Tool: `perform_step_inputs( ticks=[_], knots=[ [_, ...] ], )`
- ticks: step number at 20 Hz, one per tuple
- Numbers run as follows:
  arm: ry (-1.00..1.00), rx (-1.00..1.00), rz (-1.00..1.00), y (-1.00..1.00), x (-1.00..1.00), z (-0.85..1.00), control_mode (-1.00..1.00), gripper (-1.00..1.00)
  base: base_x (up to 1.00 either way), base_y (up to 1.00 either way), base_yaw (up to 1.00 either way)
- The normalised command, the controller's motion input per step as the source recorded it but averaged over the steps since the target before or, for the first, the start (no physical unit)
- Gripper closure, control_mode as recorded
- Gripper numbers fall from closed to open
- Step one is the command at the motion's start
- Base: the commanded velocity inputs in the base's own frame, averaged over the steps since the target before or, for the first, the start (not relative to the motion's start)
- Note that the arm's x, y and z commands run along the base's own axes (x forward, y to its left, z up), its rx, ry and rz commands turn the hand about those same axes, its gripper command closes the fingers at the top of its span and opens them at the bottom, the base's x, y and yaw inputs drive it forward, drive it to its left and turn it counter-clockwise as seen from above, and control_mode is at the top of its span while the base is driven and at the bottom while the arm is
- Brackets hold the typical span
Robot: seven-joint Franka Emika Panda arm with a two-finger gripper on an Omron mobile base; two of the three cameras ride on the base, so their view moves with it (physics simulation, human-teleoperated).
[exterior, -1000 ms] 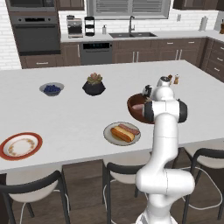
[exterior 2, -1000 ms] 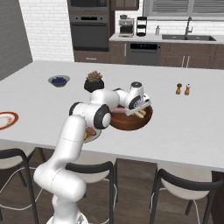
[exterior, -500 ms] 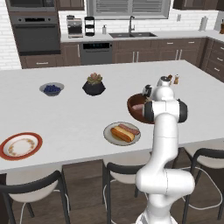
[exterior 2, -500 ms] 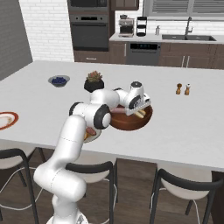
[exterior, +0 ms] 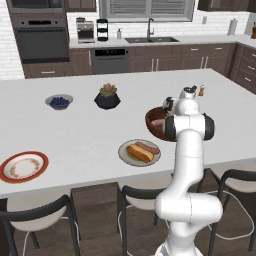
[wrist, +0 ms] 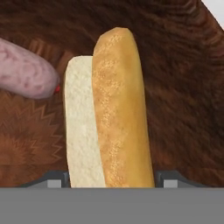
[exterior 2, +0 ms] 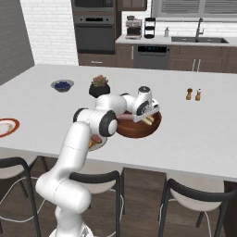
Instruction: Place one bun and one sausage from the bowl on each plate.
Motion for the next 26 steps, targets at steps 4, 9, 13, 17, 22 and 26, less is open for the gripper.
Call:
perform_step_inputs(
  ticks=[4,9,13,17,22,26],
  knots=[
    [0.0,0.0,0.0,0.0,-0.25,0.02,-1.0,1.0,0.0,0.0,0.0],
    [0.0,0.0,0.0,0.0,-0.47,0.24,-1.0,1.0,0.0,0.0,0.0],
    [0.0,0.0,0.0,0.06,-0.36,0.36,-1.0,1.0,0.0,0.0,0.0],
    [0.0,0.0,-0.07,0.28,-0.57,0.32,-1.0,1.0,0.0,0.0,0.0],
    [0.08,0.0,-0.13,0.49,-0.53,0.34,-1.0,1.0,0.0,0.0,0.0],
    [0.1,0.0,-0.12,0.46,-0.38,0.34,-1.0,1.0,0.0,0.0,0.0]
  ],
)
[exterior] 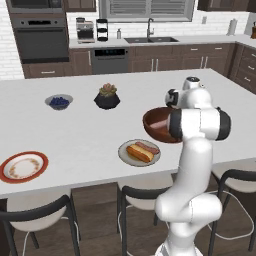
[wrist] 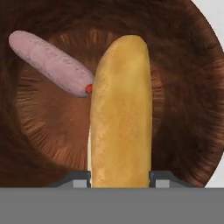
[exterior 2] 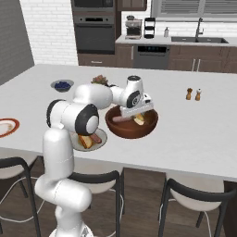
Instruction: Place one bun and one sausage from the bowl on each plate.
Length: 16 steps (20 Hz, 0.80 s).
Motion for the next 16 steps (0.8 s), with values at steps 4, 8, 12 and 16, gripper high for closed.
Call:
perform_step_inputs(
  ticks=[4,8,12,16],
  knots=[
    [0.1,0.0,-0.1,0.24,-0.07,0.36,-1.0,1.0,0.0,0.0,0.0],
    [0.14,0.01,-0.1,0.19,-0.01,0.53,-1.0,1.0,0.0,0.0,0.0],
    [0.15,0.1,-0.13,0.11,-0.3,0.27,-1.0,1.0,0.0,0.0,0.0],
    [0.12,0.14,-0.16,0.06,-0.46,0.09,-1.0,1.0,0.0,0.0,0.0]
  ],
)
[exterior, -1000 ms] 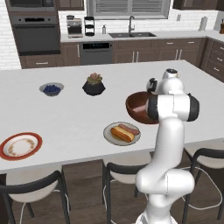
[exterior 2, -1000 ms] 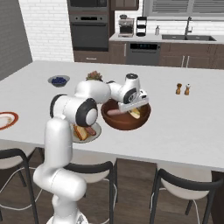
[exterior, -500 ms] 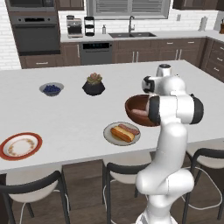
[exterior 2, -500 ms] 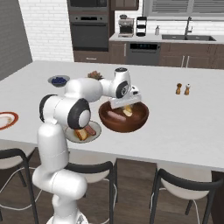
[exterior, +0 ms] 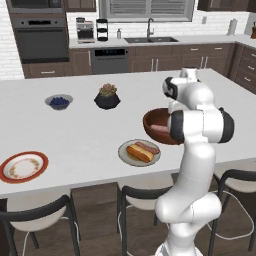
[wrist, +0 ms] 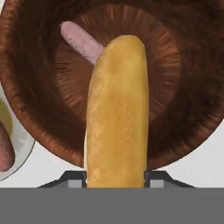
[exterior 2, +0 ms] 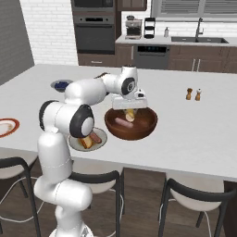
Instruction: Place one bun and one sausage from the bowl on each plate.
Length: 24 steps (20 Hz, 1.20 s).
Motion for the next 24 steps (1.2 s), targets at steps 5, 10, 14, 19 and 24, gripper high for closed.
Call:
perform_step_inputs(
  ticks=[5,10,14,19,24],
  knots=[
    [0.01,0.07,-0.16,0.19,-0.3,0.0,-1.0,1.0,0.0,0.0,0.0],
    [-0.07,0.01,-0.14,0.21,-0.36,0.09,-1.0,1.0,0.0,0.0,0.0],
    [-0.12,0.0,-0.1,0.53,-0.51,0.11,-1.0,1.0,0.0,0.0,0.0],
    [-0.1,-0.02,-0.04,0.63,-0.39,0.23,-1.0,1.0,0.0,0.0,0.0],
    [-0.07,0.0,-0.05,0.39,-0.3,0.26,-1.0,1.0,0.0,0.0,0.0]
  ],
)
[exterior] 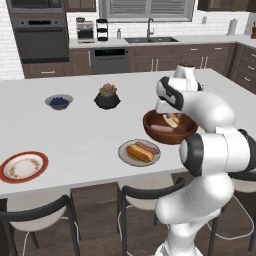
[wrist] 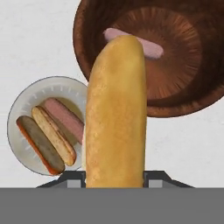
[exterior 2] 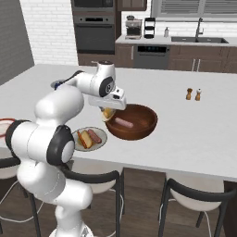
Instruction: Place one bun and one sausage from the bowl on each plate.
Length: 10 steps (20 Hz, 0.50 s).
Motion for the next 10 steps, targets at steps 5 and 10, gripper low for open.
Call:
perform_step_inputs(
  ticks=[5,10],
  knots=[
    [-0.02,0.0,-0.05,0.4,-0.18,0.25,-1.0,1.0,0.0,0.0,0.0],
    [0.0,0.0,-0.01,0.11,-0.29,0.07,-1.0,1.0,0.0,0.0,0.0]
  ],
)
